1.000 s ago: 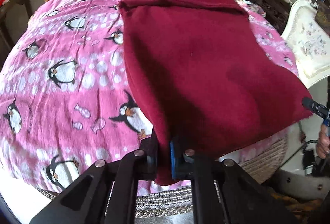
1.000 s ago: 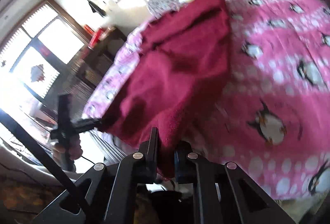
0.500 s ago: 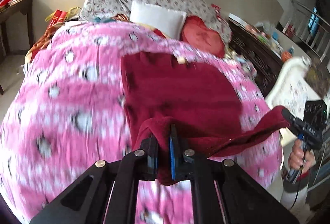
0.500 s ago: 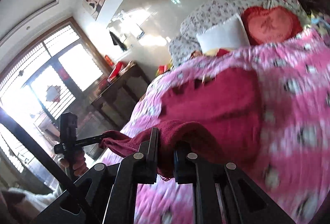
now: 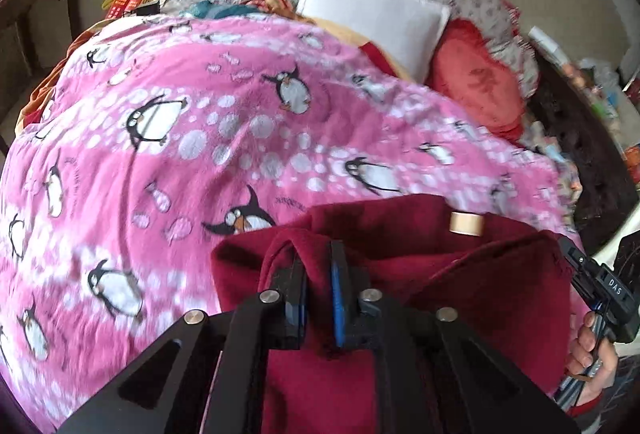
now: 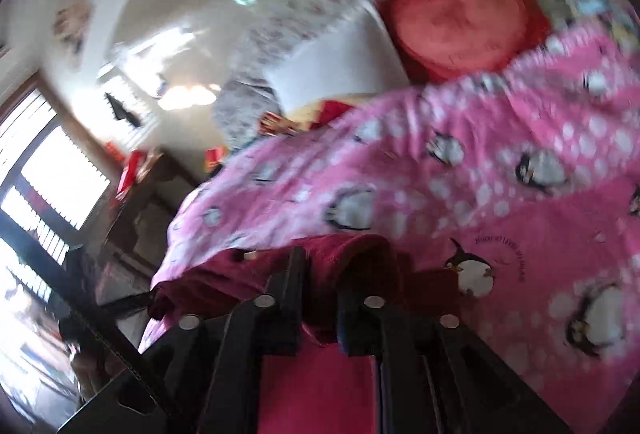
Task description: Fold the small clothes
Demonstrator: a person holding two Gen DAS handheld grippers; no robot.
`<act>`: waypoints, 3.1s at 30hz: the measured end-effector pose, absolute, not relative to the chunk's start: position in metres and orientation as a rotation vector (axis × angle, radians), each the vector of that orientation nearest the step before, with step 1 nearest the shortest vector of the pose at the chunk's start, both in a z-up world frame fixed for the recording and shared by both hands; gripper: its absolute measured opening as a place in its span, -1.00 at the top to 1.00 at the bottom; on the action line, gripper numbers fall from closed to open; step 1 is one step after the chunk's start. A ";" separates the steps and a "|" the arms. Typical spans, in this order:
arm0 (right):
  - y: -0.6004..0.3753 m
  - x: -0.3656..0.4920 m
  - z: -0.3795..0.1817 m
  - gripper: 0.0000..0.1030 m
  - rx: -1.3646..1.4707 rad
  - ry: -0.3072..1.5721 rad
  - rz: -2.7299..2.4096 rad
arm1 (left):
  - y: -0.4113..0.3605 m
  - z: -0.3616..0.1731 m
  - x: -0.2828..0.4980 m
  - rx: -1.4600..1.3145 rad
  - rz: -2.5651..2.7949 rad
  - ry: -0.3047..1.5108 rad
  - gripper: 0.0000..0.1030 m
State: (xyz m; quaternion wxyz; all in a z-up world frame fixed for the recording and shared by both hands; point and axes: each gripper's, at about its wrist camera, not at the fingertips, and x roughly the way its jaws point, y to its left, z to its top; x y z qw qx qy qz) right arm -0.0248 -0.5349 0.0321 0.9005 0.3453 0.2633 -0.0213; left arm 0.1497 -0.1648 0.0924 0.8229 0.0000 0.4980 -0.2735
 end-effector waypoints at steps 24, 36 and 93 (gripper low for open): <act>-0.489 0.000 0.029 0.25 0.305 0.633 -0.281 | -0.182 0.076 0.142 0.150 -0.452 0.916 -0.45; -0.481 -0.046 0.048 -0.27 0.329 0.645 -0.236 | -0.145 0.098 0.124 0.080 -0.478 0.887 -0.50; -0.355 -0.068 0.053 -0.32 0.184 0.717 -0.149 | -0.070 0.047 0.014 -0.029 -0.436 0.948 -0.62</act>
